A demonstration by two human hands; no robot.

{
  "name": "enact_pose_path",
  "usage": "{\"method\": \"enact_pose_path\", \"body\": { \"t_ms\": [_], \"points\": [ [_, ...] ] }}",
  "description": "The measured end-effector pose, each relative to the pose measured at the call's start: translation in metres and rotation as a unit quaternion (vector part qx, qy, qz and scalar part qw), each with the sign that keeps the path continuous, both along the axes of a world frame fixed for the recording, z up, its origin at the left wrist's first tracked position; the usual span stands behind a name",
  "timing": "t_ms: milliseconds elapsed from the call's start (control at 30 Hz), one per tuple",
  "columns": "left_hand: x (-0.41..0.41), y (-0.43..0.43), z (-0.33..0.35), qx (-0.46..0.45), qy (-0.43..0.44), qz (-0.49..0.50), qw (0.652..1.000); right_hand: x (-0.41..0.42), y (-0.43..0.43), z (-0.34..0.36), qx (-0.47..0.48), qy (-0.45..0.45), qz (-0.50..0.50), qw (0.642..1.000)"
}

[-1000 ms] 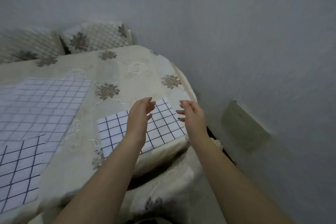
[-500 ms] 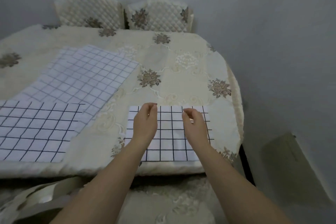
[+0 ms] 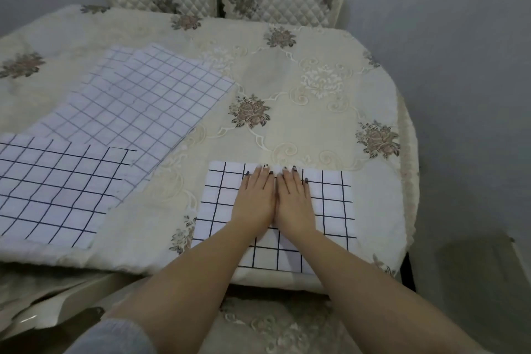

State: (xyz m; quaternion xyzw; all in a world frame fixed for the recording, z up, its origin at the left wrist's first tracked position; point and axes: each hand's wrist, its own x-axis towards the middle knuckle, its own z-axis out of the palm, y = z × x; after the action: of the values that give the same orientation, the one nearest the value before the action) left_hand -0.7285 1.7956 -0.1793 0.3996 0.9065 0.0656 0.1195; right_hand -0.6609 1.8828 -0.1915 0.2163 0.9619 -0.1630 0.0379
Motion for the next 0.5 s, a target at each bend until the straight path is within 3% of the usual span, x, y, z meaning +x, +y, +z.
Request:
{"method": "enact_pose_path", "body": {
  "t_ms": [133, 500],
  "points": [
    [-0.001, 0.002, -0.017, -0.016, -0.017, 0.022, 0.999, 0.001, 0.002, -0.012, 0.022, -0.040, 0.000, 0.999],
    [-0.012, -0.025, -0.028, -0.023, 0.019, 0.044, 0.999, 0.019, 0.025, -0.019, 0.059, -0.038, -0.045, 0.997]
  ]
}}
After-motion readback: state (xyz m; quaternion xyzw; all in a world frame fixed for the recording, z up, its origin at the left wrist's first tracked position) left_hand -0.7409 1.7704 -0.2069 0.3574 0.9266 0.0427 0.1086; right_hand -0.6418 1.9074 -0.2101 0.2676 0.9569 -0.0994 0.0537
